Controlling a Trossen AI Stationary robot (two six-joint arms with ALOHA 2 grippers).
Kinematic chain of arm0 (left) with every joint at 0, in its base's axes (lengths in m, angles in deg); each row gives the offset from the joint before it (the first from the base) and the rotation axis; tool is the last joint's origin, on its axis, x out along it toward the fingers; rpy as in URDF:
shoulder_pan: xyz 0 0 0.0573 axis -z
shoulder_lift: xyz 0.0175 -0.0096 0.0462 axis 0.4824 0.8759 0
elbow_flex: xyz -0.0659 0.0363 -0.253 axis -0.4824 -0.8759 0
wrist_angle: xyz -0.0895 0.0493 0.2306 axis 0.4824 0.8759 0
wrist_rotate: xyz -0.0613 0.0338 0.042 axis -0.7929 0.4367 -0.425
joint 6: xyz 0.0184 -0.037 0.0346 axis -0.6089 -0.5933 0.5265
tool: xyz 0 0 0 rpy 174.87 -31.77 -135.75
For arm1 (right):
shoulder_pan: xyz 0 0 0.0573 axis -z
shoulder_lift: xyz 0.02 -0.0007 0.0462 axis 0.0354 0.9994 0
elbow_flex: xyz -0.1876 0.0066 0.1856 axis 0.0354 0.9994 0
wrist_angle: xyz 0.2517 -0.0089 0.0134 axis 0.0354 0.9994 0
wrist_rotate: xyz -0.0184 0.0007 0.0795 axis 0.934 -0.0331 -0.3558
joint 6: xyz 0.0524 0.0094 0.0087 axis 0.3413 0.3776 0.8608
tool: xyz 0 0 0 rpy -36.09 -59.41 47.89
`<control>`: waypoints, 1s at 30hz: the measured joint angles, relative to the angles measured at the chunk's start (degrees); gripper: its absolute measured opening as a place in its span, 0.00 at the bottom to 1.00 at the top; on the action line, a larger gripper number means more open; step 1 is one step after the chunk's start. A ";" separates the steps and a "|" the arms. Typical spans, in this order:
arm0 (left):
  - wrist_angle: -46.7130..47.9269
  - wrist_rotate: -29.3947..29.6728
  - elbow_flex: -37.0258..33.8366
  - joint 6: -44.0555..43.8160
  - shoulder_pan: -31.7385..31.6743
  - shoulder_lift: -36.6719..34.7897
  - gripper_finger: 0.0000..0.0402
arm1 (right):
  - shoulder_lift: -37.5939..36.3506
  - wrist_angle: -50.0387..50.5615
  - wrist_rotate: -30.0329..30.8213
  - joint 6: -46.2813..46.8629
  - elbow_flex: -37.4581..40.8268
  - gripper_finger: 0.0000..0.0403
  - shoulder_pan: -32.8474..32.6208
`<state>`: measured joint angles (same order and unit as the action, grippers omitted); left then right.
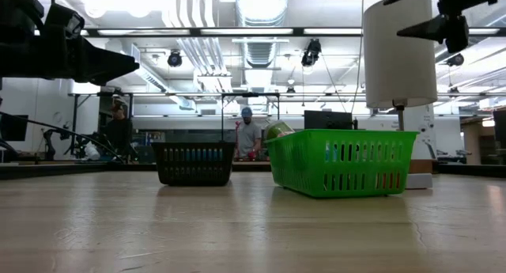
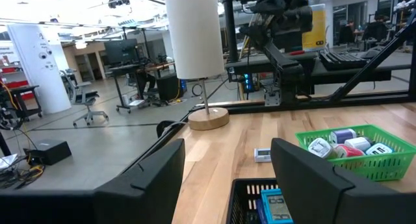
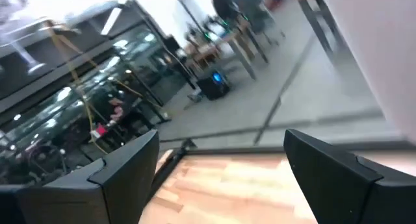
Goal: Pick & Place Office items
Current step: Put the top white digital clock into the black bin
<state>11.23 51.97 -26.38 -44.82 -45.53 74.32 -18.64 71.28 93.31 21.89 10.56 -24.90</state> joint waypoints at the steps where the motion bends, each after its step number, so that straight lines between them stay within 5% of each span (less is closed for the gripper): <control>1: 0.00 0.02 0.00 0.00 0.00 -0.02 0.58 | 1.25 5.75 0.40 6.13 -2.10 0.81 0.02; 5: 0.01 0.00 0.00 0.01 0.00 -0.02 0.58 | 5.71 33.25 -4.43 37.83 -10.56 0.81 0.59; 8: 0.00 0.01 0.00 0.01 0.00 0.00 0.58 | 11.04 45.72 -12.90 49.24 -15.84 0.81 2.58; 13: -0.01 0.02 0.00 0.01 0.00 -0.02 0.58 | 20.15 52.72 -20.89 50.27 -22.43 0.81 8.25; 16: 0.00 0.02 0.00 0.01 0.00 0.00 0.58 | 23.82 56.28 -32.16 52.86 -25.18 0.81 13.77; 22: 0.00 0.02 0.00 0.02 0.00 0.00 0.58 | 29.15 54.60 -51.31 49.63 -26.92 0.81 24.94; 30: 0.00 0.02 0.00 0.02 0.00 0.02 0.58 | 38.95 49.88 -65.46 45.13 -26.34 0.81 34.24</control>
<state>11.23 51.99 -26.38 -44.79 -45.53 74.34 20.32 121.15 27.85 67.02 -15.78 9.34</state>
